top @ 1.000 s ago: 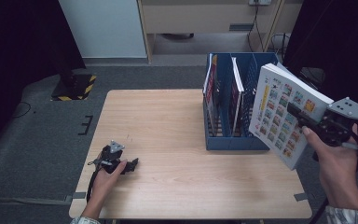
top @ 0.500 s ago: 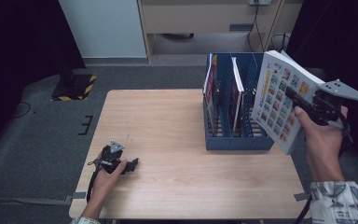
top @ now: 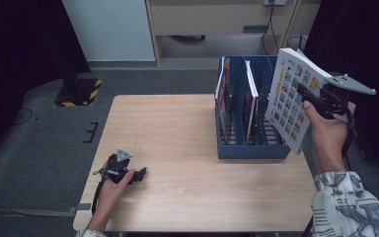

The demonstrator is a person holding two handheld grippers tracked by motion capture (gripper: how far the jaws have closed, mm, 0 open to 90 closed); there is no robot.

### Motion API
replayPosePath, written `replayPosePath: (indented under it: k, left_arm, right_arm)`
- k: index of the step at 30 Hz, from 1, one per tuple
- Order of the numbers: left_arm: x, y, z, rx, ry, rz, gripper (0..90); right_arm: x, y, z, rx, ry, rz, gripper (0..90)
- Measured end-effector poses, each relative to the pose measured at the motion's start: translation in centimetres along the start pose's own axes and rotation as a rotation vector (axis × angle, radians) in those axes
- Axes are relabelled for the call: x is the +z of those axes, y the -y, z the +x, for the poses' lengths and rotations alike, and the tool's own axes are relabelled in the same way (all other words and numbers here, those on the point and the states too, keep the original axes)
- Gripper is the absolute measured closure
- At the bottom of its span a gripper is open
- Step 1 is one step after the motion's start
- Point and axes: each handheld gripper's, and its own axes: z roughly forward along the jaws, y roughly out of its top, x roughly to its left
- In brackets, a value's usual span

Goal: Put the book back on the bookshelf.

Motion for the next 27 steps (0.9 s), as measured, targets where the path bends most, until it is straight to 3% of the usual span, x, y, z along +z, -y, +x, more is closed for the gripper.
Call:
replayPosePath:
  k: [13,27]
  left_arm:
    - [0.0,0.0,0.0,0.0,0.0,0.0,2.4]
    - [0.0,0.0,0.0,0.0,0.0,0.0,2.4]
  right_arm:
    - [2.1,0.1,-0.6,0.028,0.03,0.011,73.9]
    - [3.1,0.1,-0.7,0.054,0.036,0.02,73.9]
